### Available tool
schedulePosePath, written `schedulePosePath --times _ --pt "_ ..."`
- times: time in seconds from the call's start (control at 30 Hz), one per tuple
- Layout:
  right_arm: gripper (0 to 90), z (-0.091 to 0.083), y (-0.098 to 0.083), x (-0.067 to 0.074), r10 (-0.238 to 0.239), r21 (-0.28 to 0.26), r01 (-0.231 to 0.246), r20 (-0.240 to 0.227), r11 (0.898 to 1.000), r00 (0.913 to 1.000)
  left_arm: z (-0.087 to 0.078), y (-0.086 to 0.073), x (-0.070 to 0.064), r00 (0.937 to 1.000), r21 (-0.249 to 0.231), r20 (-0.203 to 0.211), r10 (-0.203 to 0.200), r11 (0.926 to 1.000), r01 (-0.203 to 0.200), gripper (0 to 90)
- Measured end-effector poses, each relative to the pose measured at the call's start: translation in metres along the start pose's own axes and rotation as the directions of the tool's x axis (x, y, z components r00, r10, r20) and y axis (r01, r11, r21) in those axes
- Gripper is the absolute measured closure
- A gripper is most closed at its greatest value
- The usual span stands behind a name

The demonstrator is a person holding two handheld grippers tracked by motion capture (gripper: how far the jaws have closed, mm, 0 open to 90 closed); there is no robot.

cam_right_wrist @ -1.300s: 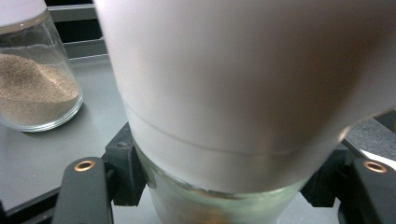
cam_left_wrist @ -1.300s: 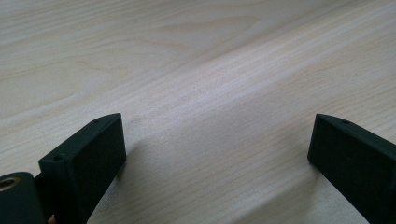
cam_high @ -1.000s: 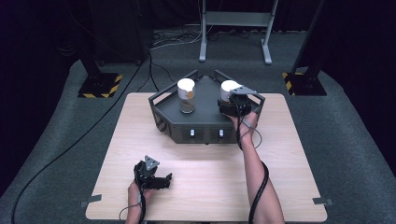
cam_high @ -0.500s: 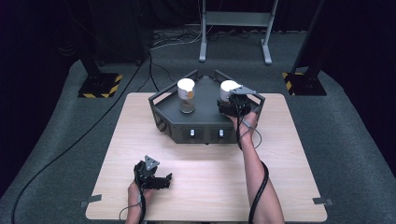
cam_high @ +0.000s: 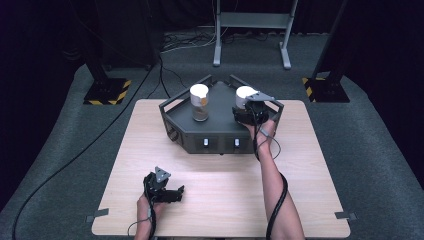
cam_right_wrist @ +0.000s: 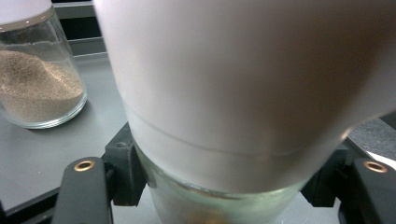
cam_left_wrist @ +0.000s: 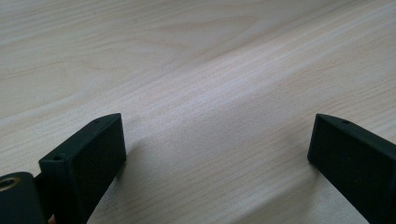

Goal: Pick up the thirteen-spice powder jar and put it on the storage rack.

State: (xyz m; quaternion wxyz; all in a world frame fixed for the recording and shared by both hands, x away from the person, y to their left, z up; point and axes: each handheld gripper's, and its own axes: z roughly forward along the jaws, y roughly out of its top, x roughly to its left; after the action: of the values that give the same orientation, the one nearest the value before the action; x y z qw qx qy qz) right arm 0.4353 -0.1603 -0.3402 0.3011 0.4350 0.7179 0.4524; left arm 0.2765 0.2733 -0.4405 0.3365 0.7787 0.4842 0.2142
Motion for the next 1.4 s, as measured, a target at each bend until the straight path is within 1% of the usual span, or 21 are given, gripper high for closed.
schedulePosePath --times 0.1,0.17,0.2,0.23,0.27,0.3,0.37,0.43,0.47,0.63,0.77,0.9,0.97,1.03,1.1,1.13,1.23,1.3,1.33,1.4 --pt "30.0 0.000 0.000 -0.001 0.003 0.001 -0.003 -0.004 1.000 1.0000 0.000 0.000 0.000 1.0000 0.001 0.000 0.000 1.0000 0.000 3.7" --pt "24.3 0.001 0.004 0.001 0.000 0.029 0.000 0.006 1.000 1.0000 0.000 0.000 0.000 1.0000 0.000 0.001 0.000 1.0000 0.000 3.7" --pt "17.8 0.002 0.004 0.004 -0.012 0.038 0.011 0.021 0.999 0.9997 0.000 0.000 0.000 1.0000 0.000 0.000 0.000 1.0000 0.000 3.7" --pt "13.7 0.001 0.003 0.009 -0.016 0.030 0.014 0.044 0.999 0.9989 0.000 0.000 0.000 1.0000 0.000 0.000 0.000 1.0000 0.000 3.7" --pt "9.9 -0.001 0.000 0.009 -0.010 0.016 0.010 0.045 1.000 0.9989 0.000 0.000 0.000 1.0000 0.000 0.000 0.001 1.0000 -0.001 3.7" --pt "8.0 -0.003 -0.002 0.008 -0.001 0.001 0.001 0.037 1.000 0.9993 0.000 0.000 0.000 1.0000 0.000 0.000 0.001 1.0000 -0.001 3.7" --pt "4.4 -0.007 -0.003 0.009 -0.003 -0.011 0.004 0.035 1.000 0.9994 0.000 0.000 0.000 1.0000 0.000 0.000 0.000 1.0000 0.000 3.7" --pt "3.3 -0.012 -0.001 0.008 -0.007 -0.015 0.007 0.020 1.000 0.9998 0.000 0.000 0.000 1.0000 0.000 0.000 0.000 1.0000 0.000 3.7" --pt "2.2 -0.015 0.001 0.006 -0.008 -0.008 0.008 0.007 1.000 0.9999 0.000 0.000 0.000 1.0000 0.000 0.000 0.000 1.0000 0.000 3.7" --pt "0.0 -0.032 0.004 0.006 -0.028 0.008 0.028 -0.007 1.000 0.9996 0.000 0.000 0.000 1.0000 0.000 -0.001 0.003 1.0000 -0.003 3.7" --pt "0.0 -0.049 0.000 0.005 -0.053 0.025 0.054 -0.025 0.998 0.9983 0.000 0.000 -0.001 1.0000 -0.001 -0.003 0.002 1.0000 -0.002 3.7" --pt "0.0 -0.070 -0.013 0.003 -0.072 0.023 0.073 -0.042 0.997 0.9965 0.000 0.000 -0.001 1.0000 -0.001 -0.004 0.002 1.0000 -0.002 3.7" --pt "0.0 -0.081 -0.023 0.000 -0.078 0.018 0.079 -0.054 0.997 0.9955 0.000 0.000 -0.001 1.0000 -0.002 -0.005 0.005 1.0000 -0.005 3.7" --pt "0.0 -0.092 -0.034 0.000 -0.093 0.024 0.094 -0.048 0.995 0.9945 0.000 0.000 -0.001 1.0000 -0.003 -0.005 0.004 1.0000 -0.004 3.7" --pt "0.0 -0.102 -0.045 -0.001 -0.099 0.030 0.101 -0.054 0.994 0.9936 0.000 0.000 -0.001 1.0000 -0.001 -0.004 0.005 1.0000 -0.005 3.7" --pt "0.0 -0.108 -0.051 -0.002 -0.096 0.034 0.098 -0.057 0.995 0.9938 0.000 0.000 -0.001 1.0000 -0.003 -0.005 0.003 1.0000 -0.003 3.7" --pt "0.0 -0.124 -0.076 -0.007 -0.066 0.030 0.069 -0.081 0.997 0.9945 0.000 0.000 -0.002 1.0000 -0.002 -0.007 0.005 1.0000 -0.005 3.7" --pt "0.0 -0.135 -0.093 -0.005 -0.062 0.041 0.065 -0.075 0.997 0.9952 0.000 -0.001 -0.002 0.9999 -0.003 -0.008 0.006 1.0000 -0.006 3.7" --pt "0.0 -0.139 -0.102 -0.006 -0.051 0.046 0.055 -0.078 0.997 0.9956 0.000 -0.001 -0.002 1.0000 -0.003 -0.008 0.006 1.0000 -0.006 3.7" --pt "0.0 -0.145 -0.119 -0.005 -0.038 0.075 0.043 -0.072 0.996 0.9967 0.000 0.000 -0.002 1.0000 -0.003 -0.007 0.006 1.0000 -0.006 3.7"
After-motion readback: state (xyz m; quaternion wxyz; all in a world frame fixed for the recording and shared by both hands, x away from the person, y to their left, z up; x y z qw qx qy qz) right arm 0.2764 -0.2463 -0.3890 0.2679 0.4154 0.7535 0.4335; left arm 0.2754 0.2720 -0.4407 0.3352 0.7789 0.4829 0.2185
